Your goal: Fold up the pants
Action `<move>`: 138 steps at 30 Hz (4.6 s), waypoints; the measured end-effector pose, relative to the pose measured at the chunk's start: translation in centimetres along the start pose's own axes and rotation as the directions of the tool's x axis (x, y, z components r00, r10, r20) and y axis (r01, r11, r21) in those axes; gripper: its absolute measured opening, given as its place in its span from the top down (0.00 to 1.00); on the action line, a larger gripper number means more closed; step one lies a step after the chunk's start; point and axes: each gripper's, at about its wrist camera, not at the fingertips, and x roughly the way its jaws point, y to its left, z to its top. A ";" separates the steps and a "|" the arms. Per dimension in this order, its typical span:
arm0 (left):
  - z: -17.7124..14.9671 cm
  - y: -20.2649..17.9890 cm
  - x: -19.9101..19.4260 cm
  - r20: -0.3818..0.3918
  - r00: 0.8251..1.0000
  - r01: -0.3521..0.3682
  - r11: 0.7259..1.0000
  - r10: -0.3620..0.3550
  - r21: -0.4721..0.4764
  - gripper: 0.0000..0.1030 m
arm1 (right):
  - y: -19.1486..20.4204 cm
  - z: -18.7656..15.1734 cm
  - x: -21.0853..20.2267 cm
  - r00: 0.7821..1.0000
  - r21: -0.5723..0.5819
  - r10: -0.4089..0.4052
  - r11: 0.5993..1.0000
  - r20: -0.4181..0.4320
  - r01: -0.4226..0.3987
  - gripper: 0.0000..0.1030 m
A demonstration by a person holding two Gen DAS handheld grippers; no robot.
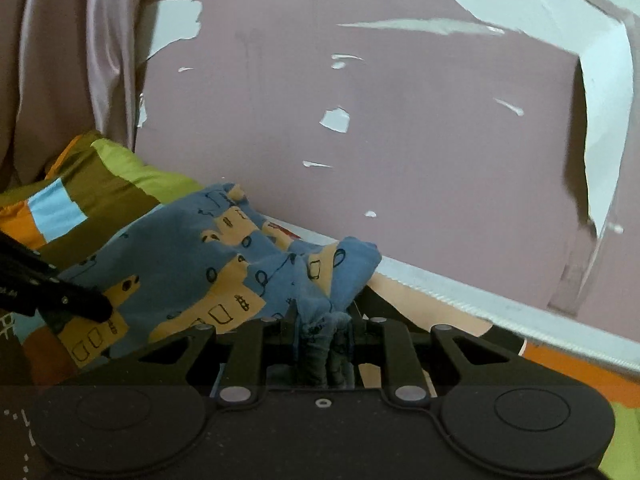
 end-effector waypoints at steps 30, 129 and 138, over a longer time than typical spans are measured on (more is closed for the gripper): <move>0.5 -1.2 -4.6 0.166 0.984 -0.074 0.997 0.067 0.037 0.02 | 1.0 -0.4 -6.1 0.990 0.103 -0.067 0.993 0.123 0.054 0.03; -10.9 -1.1 -13.5 0.264 0.937 -0.269 0.956 0.230 0.120 0.00 | 11.3 -9.2 -18.0 0.977 0.372 -0.186 0.918 0.107 0.135 0.01; -10.9 -1.2 -13.6 0.273 0.938 -0.253 0.960 0.213 0.120 0.00 | 11.2 -9.4 -17.9 0.979 0.373 -0.174 0.919 0.104 0.124 0.01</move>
